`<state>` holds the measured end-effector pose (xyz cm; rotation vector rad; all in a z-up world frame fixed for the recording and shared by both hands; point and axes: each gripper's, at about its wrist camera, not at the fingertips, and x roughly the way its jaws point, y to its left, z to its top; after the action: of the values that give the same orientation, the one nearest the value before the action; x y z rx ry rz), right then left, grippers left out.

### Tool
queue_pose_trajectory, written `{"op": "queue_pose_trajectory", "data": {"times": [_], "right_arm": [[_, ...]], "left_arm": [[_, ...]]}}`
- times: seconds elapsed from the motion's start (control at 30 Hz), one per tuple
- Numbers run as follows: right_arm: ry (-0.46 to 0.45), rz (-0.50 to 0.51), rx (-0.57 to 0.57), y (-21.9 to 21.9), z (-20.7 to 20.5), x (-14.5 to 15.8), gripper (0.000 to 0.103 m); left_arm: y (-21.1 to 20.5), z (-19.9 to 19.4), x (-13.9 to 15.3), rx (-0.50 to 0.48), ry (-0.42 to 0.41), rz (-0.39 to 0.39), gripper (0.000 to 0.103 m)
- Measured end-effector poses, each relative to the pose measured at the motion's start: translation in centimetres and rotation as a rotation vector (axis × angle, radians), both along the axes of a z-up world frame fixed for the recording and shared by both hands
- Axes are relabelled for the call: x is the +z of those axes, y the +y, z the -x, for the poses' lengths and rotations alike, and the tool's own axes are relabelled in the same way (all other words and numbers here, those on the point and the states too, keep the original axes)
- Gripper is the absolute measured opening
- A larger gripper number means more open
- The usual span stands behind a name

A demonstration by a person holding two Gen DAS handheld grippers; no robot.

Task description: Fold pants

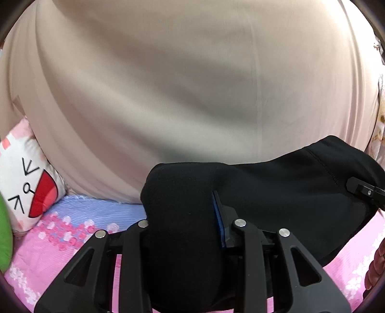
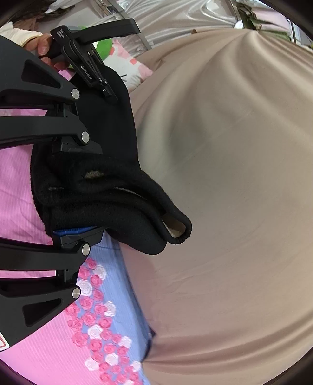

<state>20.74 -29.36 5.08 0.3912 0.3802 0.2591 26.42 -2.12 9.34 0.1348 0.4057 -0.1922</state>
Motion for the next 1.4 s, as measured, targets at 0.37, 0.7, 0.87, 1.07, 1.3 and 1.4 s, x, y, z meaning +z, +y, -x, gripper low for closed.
{"op": "queue_pose_trajectory", "data": {"times": [0.37,0.7,0.87,1.07,1.3,1.4], "right_arm": [[0.131,-0.001,-0.013,-0.5,-4.4,-6.8,0.039],[0.220,0.011,-0.014,-0.4,-5.1,-10.7,0.040],[0.302,0.002,-0.041,-0.8,-5.4,-12.5,0.046],[0.400,0.001,-0.064,-1.1,-5.5,-13.4,0.065],[0.213,0.114,-0.193,-1.5,-1.3,-5.3,0.035],[0.251,0.143,-0.060,2.1,-5.1,-4.5,0.031]], "left_arm": [[-0.9,-4.2,-7.5,0.013,0.108,-0.040,0.030],[-0.5,-4.9,-10.7,0.017,0.143,-0.069,0.031],[0.5,-5.4,-12.7,0.019,0.200,-0.089,0.034],[2.1,-5.7,-13.5,0.026,0.332,-0.002,0.046],[6.1,-3.7,-7.5,0.096,0.348,0.154,0.056],[4.5,-6.0,-6.7,0.102,0.386,0.181,0.074]]}}
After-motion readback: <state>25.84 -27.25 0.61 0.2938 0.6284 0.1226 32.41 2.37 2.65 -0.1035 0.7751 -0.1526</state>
